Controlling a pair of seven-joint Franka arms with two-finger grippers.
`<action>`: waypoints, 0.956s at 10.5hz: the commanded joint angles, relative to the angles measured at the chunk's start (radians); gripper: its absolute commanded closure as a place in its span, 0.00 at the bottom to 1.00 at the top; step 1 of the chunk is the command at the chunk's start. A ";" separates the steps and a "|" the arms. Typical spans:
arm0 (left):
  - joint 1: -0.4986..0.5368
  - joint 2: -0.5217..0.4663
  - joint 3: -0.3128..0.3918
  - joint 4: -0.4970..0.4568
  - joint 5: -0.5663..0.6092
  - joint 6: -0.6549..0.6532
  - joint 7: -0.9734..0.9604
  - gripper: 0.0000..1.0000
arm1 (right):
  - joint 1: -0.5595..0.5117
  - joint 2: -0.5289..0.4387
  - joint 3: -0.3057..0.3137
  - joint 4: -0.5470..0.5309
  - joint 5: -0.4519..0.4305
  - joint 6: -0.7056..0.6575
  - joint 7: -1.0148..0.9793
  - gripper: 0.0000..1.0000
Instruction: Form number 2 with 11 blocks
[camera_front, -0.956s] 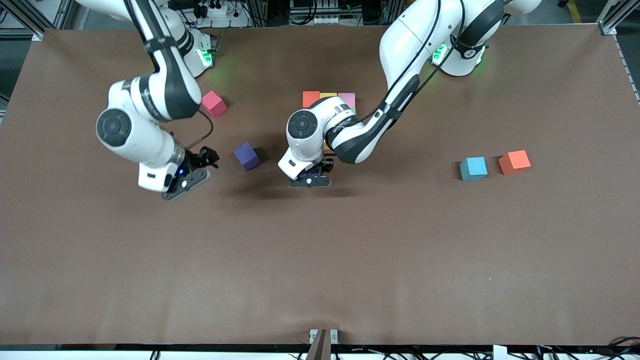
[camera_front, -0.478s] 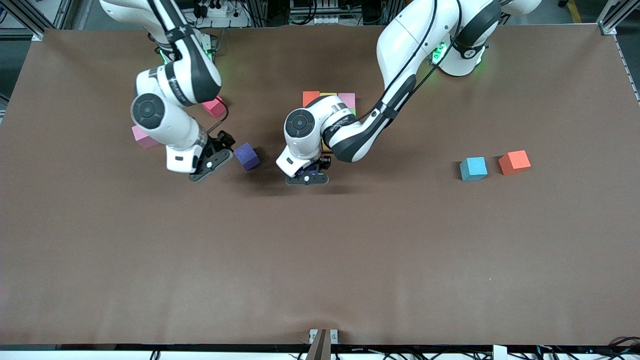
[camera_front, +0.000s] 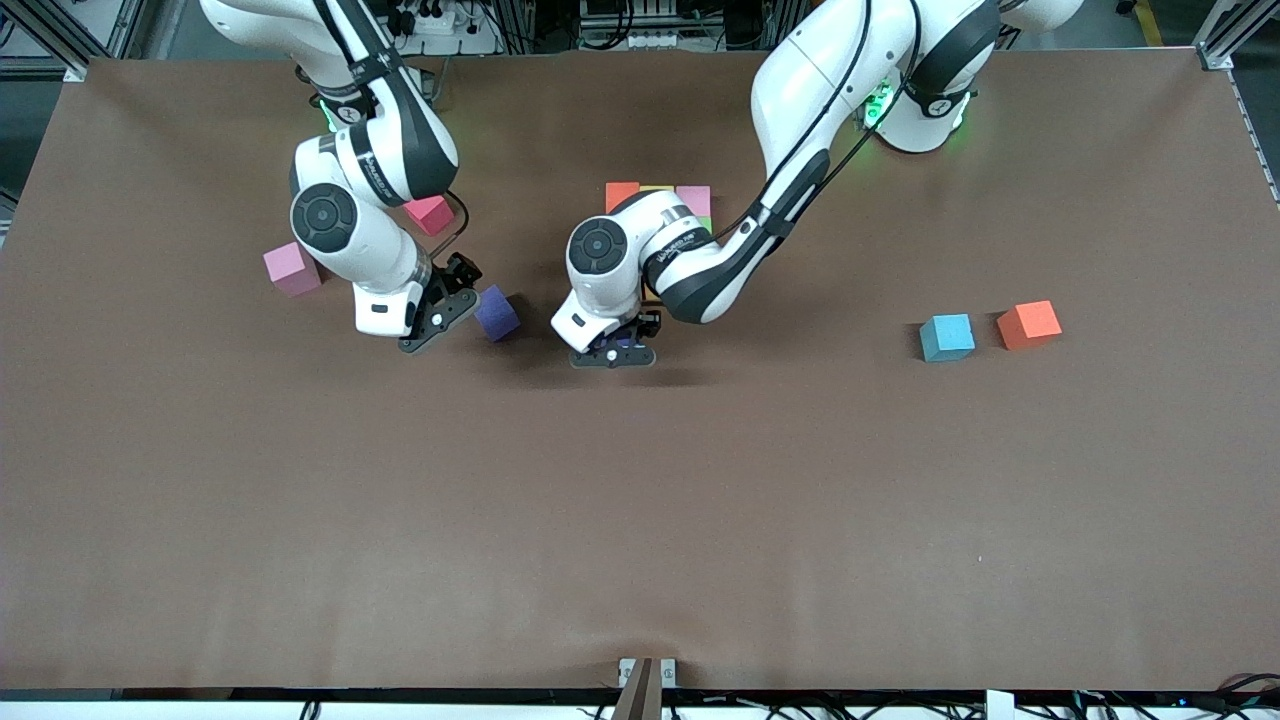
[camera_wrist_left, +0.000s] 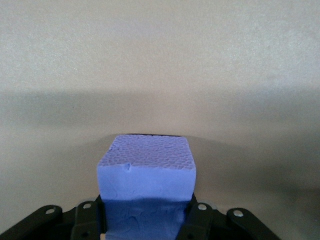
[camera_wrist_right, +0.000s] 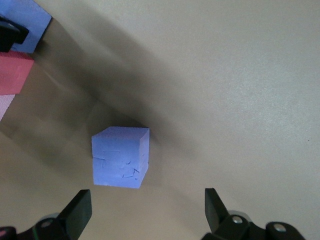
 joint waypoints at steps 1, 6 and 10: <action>-0.010 0.001 0.010 0.005 -0.028 -0.015 0.015 0.68 | -0.003 -0.028 -0.001 -0.028 -0.012 0.009 -0.010 0.00; -0.004 -0.008 0.012 0.005 -0.024 -0.015 0.014 0.00 | -0.003 -0.025 -0.001 -0.026 -0.011 0.007 -0.009 0.00; 0.026 -0.086 0.009 0.005 -0.033 -0.070 -0.002 0.00 | 0.020 -0.019 0.000 -0.026 -0.011 0.012 -0.009 0.00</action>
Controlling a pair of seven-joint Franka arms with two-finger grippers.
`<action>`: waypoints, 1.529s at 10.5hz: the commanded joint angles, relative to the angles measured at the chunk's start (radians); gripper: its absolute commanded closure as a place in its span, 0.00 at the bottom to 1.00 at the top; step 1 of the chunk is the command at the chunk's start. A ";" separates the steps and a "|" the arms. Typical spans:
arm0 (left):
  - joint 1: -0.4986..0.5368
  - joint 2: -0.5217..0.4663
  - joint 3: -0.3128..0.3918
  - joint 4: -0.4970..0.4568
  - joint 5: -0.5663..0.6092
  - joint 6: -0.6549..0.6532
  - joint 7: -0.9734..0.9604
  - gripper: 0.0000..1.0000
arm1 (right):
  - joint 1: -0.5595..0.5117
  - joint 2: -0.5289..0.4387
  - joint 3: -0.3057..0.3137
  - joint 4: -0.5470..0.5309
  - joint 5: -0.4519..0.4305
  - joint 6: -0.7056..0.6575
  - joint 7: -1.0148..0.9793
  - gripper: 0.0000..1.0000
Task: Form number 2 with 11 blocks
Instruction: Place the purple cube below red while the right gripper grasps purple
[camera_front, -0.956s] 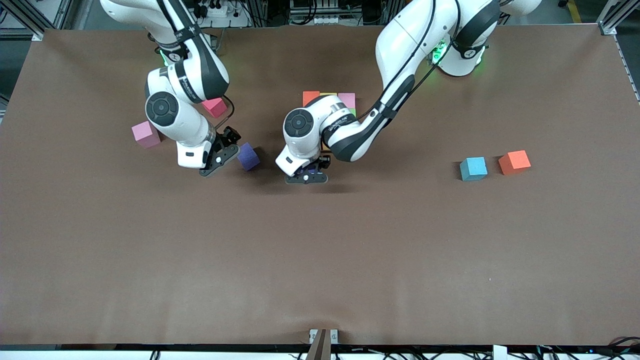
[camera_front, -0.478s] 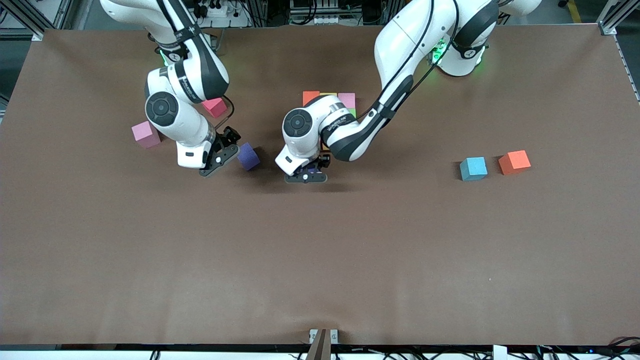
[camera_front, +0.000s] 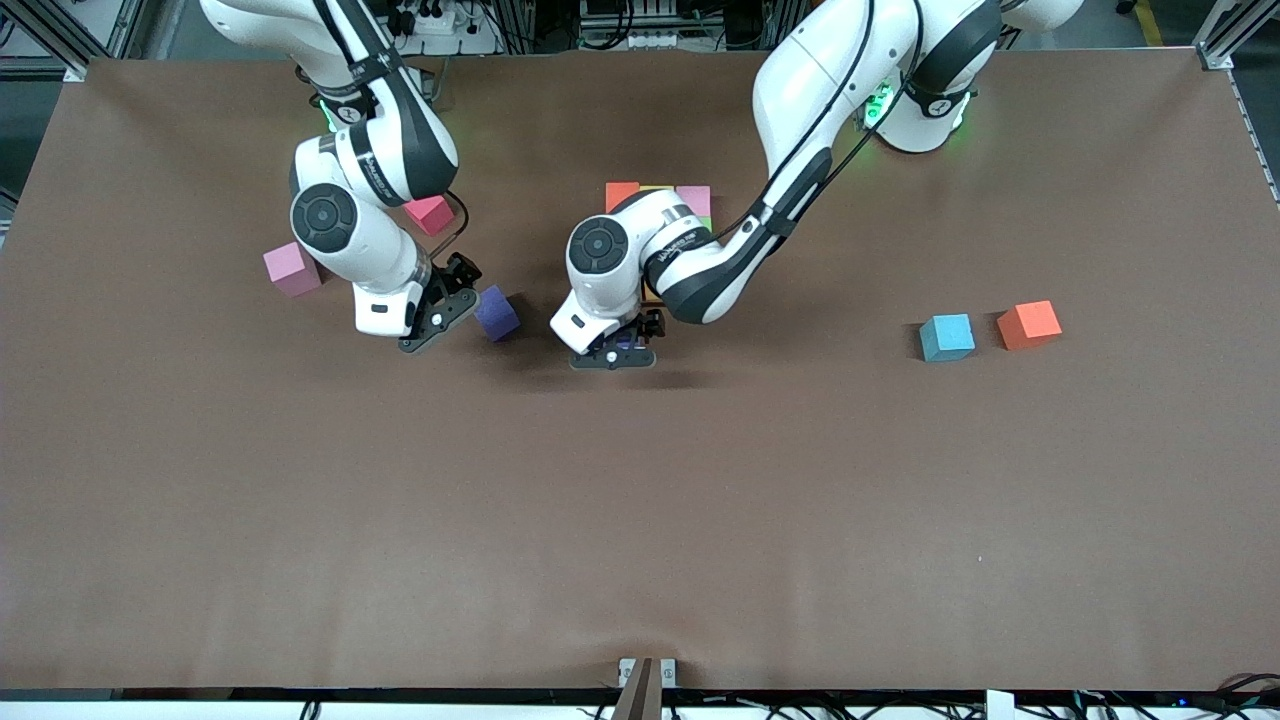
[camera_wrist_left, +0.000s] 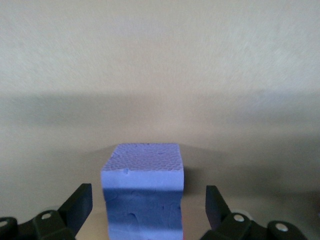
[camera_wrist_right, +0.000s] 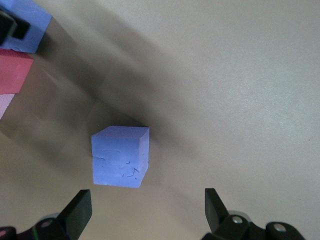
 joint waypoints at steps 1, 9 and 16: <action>0.033 -0.110 0.007 -0.014 -0.048 -0.097 0.003 0.00 | 0.043 -0.019 0.000 -0.024 -0.010 0.013 -0.007 0.00; 0.358 -0.426 0.007 -0.093 -0.087 -0.484 0.102 0.00 | 0.117 0.110 0.001 -0.033 -0.010 0.150 0.005 0.00; 0.688 -0.733 0.004 -0.503 -0.088 -0.334 0.442 0.00 | 0.167 0.167 0.001 -0.090 -0.007 0.268 0.062 0.00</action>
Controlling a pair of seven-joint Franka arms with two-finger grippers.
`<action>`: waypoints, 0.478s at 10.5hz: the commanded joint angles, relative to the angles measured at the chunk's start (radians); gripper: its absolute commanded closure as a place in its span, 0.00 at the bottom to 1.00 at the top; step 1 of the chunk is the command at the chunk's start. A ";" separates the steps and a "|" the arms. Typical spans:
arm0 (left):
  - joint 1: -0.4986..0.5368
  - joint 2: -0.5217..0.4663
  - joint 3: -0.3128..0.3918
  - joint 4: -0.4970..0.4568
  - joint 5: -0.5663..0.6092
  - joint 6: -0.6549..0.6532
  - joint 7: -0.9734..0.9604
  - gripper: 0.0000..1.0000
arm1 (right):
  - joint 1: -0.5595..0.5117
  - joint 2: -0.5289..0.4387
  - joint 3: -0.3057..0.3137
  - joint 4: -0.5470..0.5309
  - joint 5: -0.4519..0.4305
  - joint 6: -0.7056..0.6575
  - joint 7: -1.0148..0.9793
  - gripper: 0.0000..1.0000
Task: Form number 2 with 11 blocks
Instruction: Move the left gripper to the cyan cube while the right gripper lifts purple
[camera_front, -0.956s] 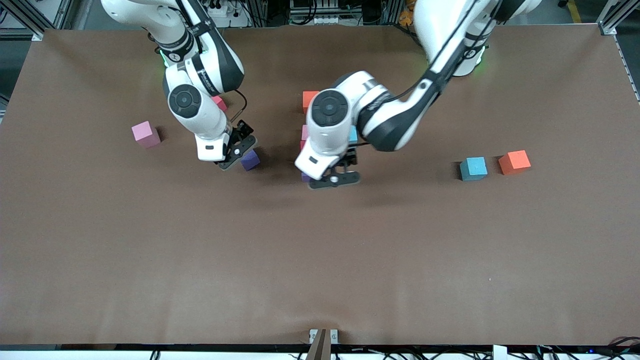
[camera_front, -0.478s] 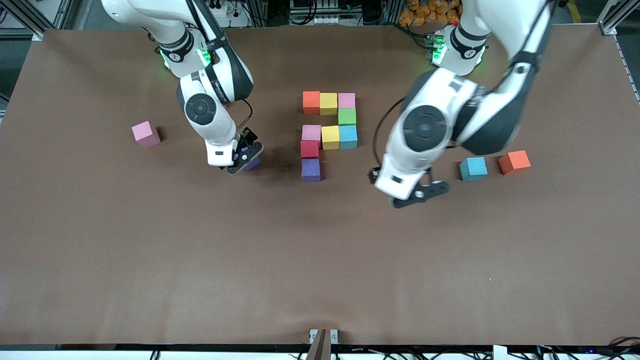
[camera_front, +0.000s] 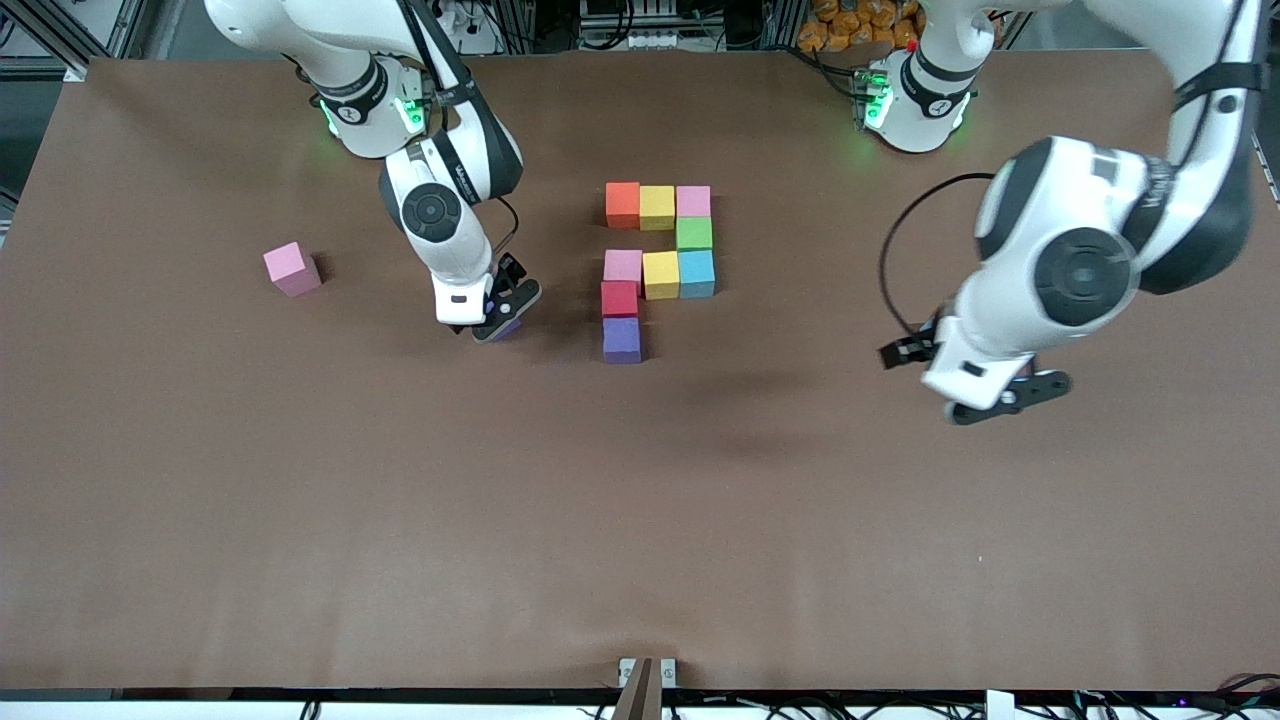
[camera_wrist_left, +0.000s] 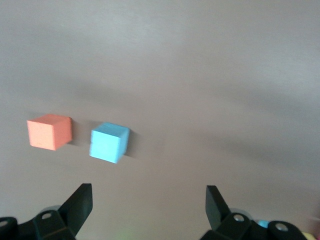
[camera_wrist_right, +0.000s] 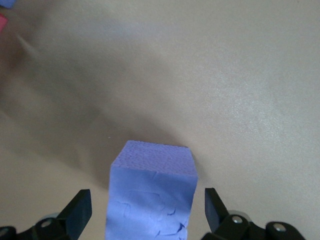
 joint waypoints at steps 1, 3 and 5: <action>0.039 -0.154 -0.008 -0.178 -0.016 0.066 0.049 0.00 | 0.005 0.008 -0.003 -0.015 -0.006 0.021 0.018 0.00; 0.093 -0.218 -0.008 -0.294 -0.016 0.127 0.129 0.00 | 0.003 0.017 -0.002 -0.020 -0.006 0.021 0.018 0.00; 0.162 -0.247 -0.008 -0.416 -0.016 0.234 0.221 0.00 | 0.003 0.017 -0.001 -0.029 -0.005 0.032 0.018 0.41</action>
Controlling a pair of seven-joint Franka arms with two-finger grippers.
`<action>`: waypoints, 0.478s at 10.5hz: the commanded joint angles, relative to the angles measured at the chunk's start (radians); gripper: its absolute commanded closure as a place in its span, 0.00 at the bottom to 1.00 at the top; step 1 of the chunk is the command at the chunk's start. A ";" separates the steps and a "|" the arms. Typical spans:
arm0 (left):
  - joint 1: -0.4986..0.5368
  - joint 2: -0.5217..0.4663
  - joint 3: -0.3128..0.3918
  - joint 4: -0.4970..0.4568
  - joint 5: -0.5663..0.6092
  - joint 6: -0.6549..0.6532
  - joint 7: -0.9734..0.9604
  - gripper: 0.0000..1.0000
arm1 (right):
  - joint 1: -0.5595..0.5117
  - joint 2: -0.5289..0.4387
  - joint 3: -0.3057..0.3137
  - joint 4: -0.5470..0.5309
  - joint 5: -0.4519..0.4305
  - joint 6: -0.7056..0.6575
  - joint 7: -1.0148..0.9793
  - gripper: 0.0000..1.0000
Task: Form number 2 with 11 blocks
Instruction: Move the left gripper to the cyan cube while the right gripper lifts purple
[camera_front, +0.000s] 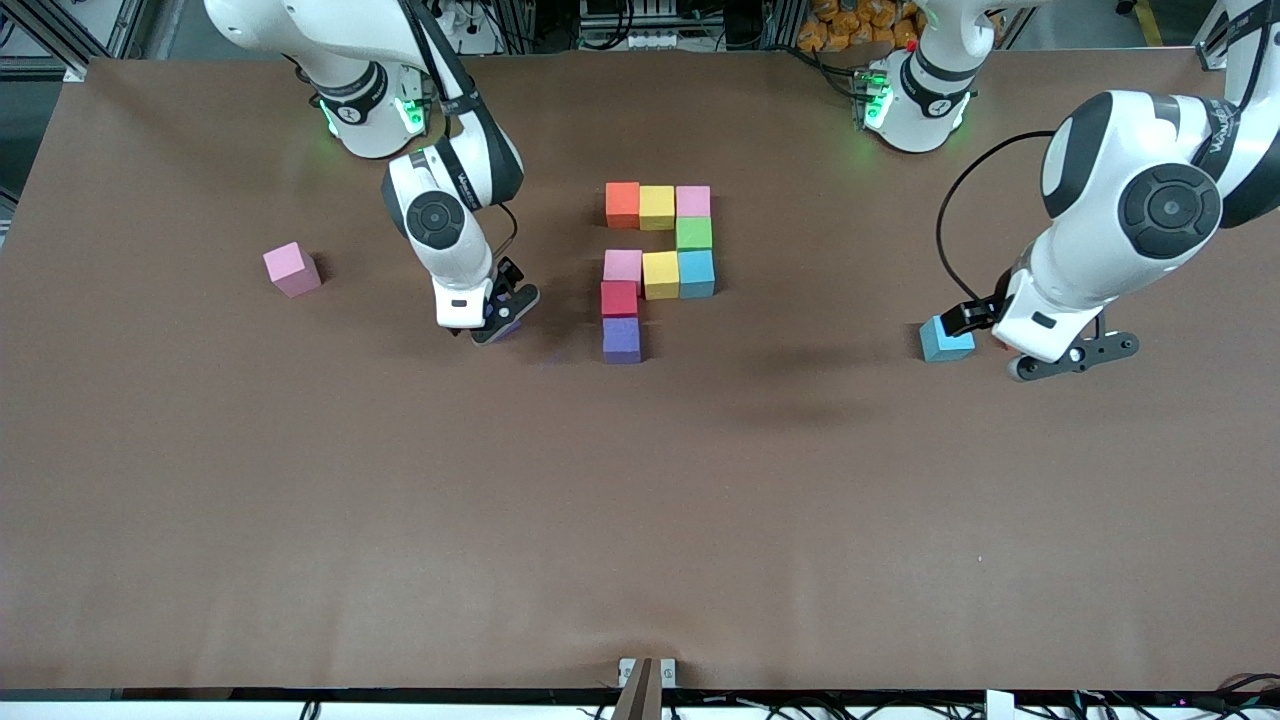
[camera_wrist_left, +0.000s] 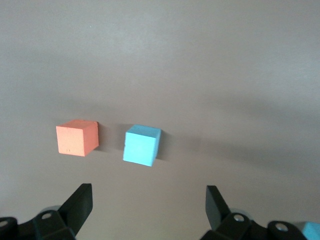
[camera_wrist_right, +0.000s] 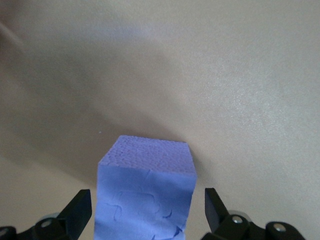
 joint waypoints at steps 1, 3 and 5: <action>0.082 -0.051 -0.007 -0.126 -0.018 0.078 0.136 0.00 | 0.000 -0.009 -0.001 -0.021 0.003 0.024 0.018 0.99; 0.102 -0.043 -0.007 -0.166 -0.018 0.091 0.166 0.00 | -0.005 -0.027 -0.005 -0.005 0.006 0.006 0.022 1.00; 0.099 -0.025 -0.005 -0.228 -0.016 0.186 0.167 0.00 | -0.005 -0.035 -0.007 0.061 0.006 -0.061 0.024 1.00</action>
